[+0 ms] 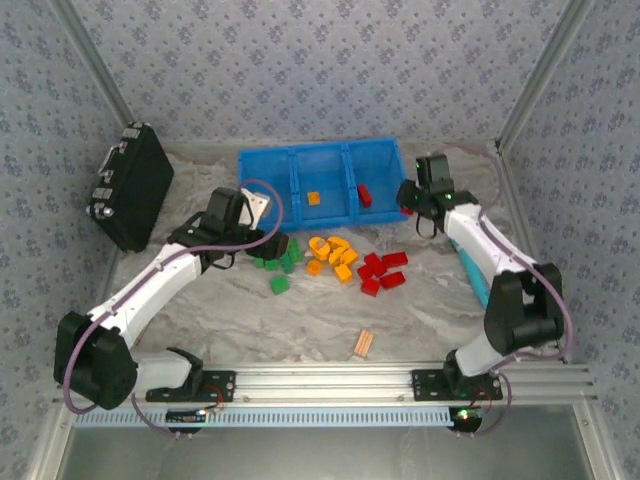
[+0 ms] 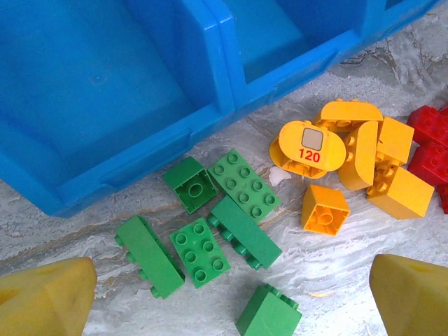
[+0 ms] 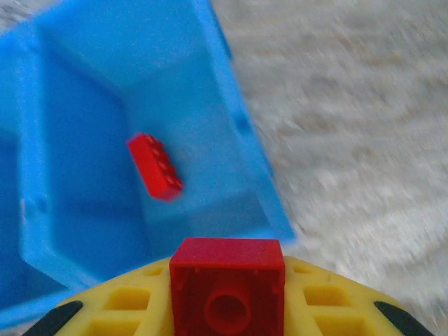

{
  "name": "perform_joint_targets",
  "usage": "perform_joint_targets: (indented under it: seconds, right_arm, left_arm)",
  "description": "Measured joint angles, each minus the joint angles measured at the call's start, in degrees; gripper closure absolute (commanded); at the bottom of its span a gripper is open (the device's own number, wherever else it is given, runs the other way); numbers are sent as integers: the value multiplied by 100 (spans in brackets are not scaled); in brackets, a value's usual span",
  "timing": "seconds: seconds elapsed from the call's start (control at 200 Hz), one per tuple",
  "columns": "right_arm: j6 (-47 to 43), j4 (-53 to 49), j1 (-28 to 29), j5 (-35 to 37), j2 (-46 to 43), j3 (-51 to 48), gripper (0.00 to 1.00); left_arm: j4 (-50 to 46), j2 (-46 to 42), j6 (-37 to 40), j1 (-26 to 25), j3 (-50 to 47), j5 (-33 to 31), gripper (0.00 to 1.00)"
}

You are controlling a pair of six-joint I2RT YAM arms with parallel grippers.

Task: Sort the legos into containers by color
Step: Place the lego in the container.

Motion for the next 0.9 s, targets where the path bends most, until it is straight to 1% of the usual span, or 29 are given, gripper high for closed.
perform_joint_targets:
  seconds: [0.28, 0.38, 0.485, 0.695, 0.83, 0.905]
  right_arm:
    - [-573, 208, 107, -192, 2140, 1945, 74]
    - [-717, 96, 188, -212, 2837, 2579, 72]
    - [-866, -61, 275, -208, 3377, 3174, 71]
    - [-1019, -378, 389, -188, 4037, 3932, 68]
    - [-1060, -525, 398, -184, 4229, 4037, 68]
    - [-1058, -529, 398, -168, 4260, 4041, 67]
  left_arm:
    - [-46, -61, 87, 0, -4, -37, 0]
    - [-122, -118, 85, 0, -28, -72, 0]
    - [-260, -249, 83, 0, -83, -181, 0]
    - [-428, -715, -33, 0, -356, -339, 0]
    - [-481, -892, -157, 0, -507, -409, 0]
    - [-487, -903, -229, 0, -551, -431, 0]
